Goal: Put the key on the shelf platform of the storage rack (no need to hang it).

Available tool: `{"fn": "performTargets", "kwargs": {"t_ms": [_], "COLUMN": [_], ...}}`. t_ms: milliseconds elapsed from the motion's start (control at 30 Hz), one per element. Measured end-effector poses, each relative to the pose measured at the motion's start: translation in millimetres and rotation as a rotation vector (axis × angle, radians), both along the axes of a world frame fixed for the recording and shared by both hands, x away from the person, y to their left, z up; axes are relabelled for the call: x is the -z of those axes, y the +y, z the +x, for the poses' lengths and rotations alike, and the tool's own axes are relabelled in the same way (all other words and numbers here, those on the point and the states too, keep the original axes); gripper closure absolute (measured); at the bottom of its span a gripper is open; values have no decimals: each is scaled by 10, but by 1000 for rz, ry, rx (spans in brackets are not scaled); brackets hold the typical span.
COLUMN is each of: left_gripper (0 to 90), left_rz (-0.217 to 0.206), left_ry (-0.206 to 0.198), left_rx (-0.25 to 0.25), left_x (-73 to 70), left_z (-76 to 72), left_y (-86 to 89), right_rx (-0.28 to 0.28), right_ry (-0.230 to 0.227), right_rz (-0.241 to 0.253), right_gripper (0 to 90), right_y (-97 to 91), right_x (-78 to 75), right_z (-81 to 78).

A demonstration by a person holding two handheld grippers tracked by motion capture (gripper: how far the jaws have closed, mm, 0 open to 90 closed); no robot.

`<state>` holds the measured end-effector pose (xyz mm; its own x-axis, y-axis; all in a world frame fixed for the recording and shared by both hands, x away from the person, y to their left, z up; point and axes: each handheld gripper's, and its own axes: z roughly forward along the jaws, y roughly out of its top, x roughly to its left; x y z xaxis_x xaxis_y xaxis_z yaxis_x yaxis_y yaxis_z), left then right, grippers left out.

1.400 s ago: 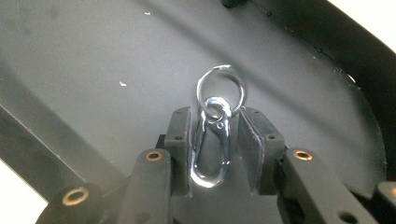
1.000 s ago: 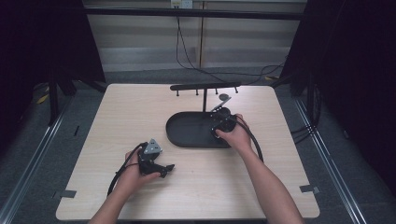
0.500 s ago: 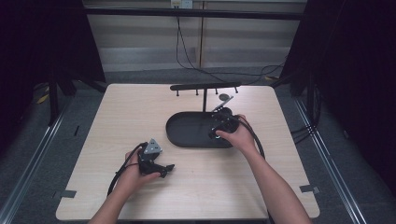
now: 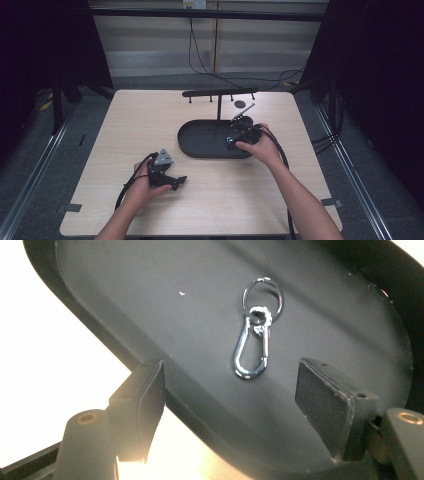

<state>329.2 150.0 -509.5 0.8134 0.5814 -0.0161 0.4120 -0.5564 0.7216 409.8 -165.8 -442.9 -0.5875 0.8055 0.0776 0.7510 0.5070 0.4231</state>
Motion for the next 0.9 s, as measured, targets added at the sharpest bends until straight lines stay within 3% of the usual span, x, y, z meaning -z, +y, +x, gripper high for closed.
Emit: {"fn": "performTargets", "kwargs": {"t_ms": [900], "left_gripper": [143], "left_rz": [0], "left_ry": [0], "left_rx": [0], "left_x": [0], "left_z": [0], "left_y": [0], "right_rx": [-51], "right_ry": [7], "right_rz": [32], "right_gripper": [293], "right_y": [-165], "right_x": [-155], "right_z": [-265]}}
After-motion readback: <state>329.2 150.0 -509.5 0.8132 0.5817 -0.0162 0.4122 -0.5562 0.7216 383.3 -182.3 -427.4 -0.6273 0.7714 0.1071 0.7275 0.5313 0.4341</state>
